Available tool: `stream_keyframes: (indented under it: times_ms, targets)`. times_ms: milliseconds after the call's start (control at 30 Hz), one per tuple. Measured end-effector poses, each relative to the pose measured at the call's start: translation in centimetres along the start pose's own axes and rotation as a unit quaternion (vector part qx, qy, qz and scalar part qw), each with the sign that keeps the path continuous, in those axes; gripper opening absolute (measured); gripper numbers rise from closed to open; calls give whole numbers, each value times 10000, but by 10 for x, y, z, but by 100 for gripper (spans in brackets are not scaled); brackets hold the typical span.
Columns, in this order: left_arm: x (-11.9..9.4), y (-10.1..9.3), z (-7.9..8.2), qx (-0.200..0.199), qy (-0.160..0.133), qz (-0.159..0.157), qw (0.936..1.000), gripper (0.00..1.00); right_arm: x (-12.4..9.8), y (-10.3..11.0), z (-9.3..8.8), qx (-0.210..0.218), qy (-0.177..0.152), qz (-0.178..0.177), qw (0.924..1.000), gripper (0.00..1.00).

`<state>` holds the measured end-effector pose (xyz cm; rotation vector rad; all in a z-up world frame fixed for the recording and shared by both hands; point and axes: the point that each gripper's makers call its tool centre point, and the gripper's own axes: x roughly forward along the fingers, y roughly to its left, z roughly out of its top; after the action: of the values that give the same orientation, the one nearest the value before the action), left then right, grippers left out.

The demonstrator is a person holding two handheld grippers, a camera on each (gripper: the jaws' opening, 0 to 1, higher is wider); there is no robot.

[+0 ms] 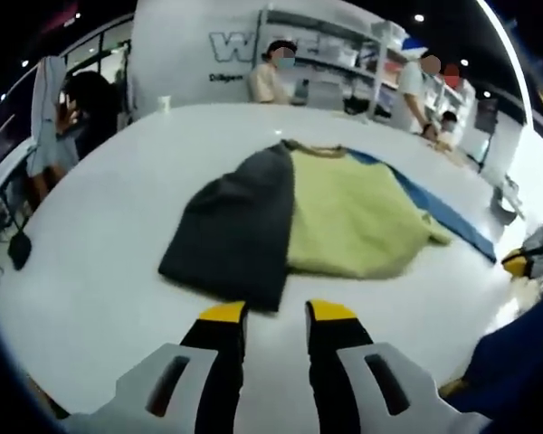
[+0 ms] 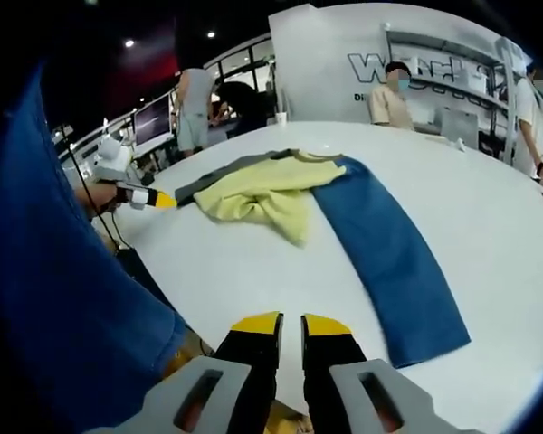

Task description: Fold the garment on the visible template until the final outline fits inside the template.

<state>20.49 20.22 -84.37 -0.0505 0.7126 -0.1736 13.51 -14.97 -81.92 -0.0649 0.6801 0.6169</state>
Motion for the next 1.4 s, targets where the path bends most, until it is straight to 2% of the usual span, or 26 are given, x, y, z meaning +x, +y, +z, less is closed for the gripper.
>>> stream_keyframes:
  times_ms: [400, 567, 667, 900, 967, 1233, 1400]
  targets:
    - [5, 3, -1, 122, 57, 135, 9998, 21, -3, -5, -1, 13, -9, -37, 10000, 4]
    - [12, 7, 2, 169, 61, 313, 9993, 21, -4, -5, -3, 38, -5, -50, 10000, 5]
    - [15, 12, 4, 264, 9, 531, 9982, 17, -5, -5, -2, 41, -4, -69, 10000, 4]
    - [23, 21, 3, 329, -80, 715, 9969, 10, -7, -6, -3, 83, -1, -109, 9999, 4]
    - [21, 22, 5, 362, -103, 720, 9967, 1, -8, -6, -3, 80, -4, -111, 9999, 4]
    - [10, 20, 16, 545, -212, 673, 9960, 0, -4, -2, -1, 105, -30, -101, 9999, 4]
    - [0, 27, 33, 883, -306, 542, 9941, 0, 0, 1, 0, 123, -60, -55, 9999, 4]
